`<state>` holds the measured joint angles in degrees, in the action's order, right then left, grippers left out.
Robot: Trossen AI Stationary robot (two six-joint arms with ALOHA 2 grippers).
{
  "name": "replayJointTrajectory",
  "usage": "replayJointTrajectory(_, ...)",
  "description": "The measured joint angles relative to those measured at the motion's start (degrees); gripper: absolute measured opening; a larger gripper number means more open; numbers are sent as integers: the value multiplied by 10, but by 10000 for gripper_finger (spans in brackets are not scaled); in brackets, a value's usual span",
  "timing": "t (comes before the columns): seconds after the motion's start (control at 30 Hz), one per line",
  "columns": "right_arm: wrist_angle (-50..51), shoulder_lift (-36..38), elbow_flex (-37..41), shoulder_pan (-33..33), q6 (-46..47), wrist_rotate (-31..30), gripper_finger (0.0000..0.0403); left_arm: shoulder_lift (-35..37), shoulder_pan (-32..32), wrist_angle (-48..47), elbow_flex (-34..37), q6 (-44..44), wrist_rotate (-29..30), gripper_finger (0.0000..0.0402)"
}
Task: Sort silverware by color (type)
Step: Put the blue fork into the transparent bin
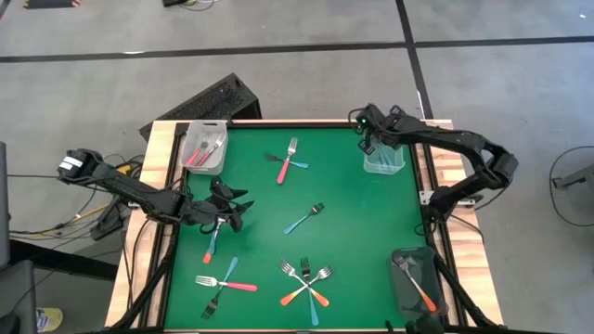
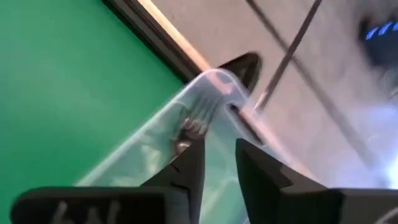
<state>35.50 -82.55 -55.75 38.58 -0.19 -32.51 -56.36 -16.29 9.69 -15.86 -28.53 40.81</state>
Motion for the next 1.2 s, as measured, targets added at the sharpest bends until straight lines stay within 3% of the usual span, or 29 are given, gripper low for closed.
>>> replayJointTrajectory(0.07, 16, 5, 0, -11, 76, 66, 131, 0, 0, 0, 0, -3, -4, 190)
replayJointTrajectory(0.2, 10, 22, 0, -53, 146, 252, 141, 0, 0, 10, 0, -4, -24, 190)
replayJointTrajectory(0.27, -14, 29, 0, -100, 153, 290, 140, 0, 0, 21, 0, 15, -53, 190)
replayJointTrajectory(0.43, -100, 12, -1, -234, 130, 297, 128, 0, 0, 56, 0, 56, -106, 190)
replayJointTrajectory(0.67, -172, -75, 0, -366, 41, 298, 124, 0, 0, 58, 0, 50, -79, 190)
replayJointTrajectory(0.87, -203, -137, -15, -393, 15, 296, 132, 0, 0, 54, 0, 49, -77, 190)
replayJointTrajectory(1.2, -205, -255, -89, -401, -78, 296, 182, 0, 0, 41, 0, 49, -69, 190)
